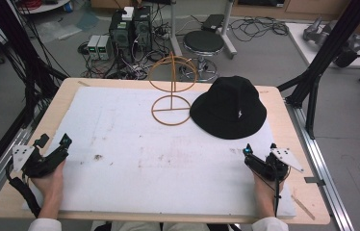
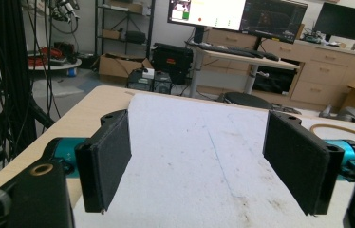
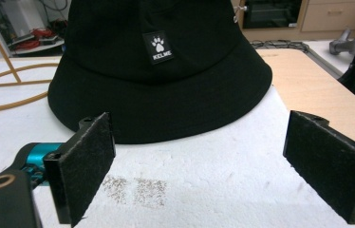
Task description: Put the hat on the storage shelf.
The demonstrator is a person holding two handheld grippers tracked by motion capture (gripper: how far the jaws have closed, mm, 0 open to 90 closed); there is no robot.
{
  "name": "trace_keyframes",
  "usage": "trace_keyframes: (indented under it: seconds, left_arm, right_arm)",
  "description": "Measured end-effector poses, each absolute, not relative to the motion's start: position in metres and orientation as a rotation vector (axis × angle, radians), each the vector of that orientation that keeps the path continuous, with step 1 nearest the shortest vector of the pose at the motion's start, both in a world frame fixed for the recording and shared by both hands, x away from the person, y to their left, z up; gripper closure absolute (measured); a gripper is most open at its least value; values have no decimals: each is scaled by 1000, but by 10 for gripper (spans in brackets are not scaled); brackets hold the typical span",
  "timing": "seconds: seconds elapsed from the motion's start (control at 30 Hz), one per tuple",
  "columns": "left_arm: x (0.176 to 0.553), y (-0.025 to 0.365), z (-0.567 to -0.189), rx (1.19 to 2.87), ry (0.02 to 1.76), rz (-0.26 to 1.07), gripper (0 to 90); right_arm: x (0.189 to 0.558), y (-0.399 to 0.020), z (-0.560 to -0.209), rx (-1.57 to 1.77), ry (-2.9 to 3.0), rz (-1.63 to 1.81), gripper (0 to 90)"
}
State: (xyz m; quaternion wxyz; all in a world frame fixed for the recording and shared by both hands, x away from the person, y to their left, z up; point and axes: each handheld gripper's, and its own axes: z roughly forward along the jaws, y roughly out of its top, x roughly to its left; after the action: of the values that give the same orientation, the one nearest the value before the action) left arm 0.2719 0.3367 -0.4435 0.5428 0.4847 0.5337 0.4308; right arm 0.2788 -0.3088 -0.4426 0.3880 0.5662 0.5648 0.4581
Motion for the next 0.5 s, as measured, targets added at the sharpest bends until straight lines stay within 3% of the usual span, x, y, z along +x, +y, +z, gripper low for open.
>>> trace_keyframes:
  seconds: [0.5]
  left_arm:
    - [274,335,-444,1152,1261,1013,246]
  right_arm:
    - [276,-314,-444,1470,1402,1188,93]
